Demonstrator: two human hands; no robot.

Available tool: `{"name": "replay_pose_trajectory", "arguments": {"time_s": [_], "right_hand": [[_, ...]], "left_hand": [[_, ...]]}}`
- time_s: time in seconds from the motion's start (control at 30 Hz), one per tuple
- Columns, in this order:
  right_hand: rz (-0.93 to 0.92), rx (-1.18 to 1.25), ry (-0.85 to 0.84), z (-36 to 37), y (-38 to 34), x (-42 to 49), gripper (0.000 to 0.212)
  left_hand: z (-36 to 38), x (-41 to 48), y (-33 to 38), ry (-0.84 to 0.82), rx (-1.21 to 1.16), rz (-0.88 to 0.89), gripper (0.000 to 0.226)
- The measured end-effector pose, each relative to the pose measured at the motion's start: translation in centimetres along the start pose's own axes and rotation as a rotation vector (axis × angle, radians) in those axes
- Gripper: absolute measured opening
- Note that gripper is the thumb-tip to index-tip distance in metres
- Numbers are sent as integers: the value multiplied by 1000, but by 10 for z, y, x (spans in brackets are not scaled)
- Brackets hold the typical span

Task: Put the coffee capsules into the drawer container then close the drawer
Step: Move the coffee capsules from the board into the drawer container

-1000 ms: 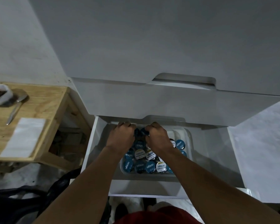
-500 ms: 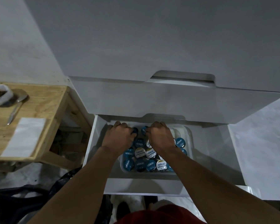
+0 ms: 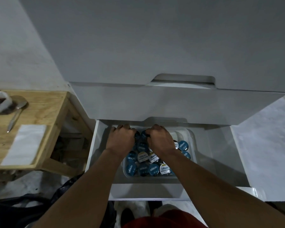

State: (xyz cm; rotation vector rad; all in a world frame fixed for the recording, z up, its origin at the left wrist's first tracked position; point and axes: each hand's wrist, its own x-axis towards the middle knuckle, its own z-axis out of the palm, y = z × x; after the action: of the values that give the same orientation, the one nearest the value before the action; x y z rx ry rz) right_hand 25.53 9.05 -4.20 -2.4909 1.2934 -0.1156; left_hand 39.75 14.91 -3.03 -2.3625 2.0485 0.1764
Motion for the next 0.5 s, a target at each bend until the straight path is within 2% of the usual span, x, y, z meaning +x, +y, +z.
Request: {"name": "replay_pose_trajectory", "arguments": {"time_s": [0.27,0.5], "right_hand": [[12,7,-15,-3,-1,-2,30],[52,45,18,-14,2,-12,31]], "left_hand": [[-2,0,1,15,-10,32,25],[-3,-11,-6,64,-297,-56,25]]}}
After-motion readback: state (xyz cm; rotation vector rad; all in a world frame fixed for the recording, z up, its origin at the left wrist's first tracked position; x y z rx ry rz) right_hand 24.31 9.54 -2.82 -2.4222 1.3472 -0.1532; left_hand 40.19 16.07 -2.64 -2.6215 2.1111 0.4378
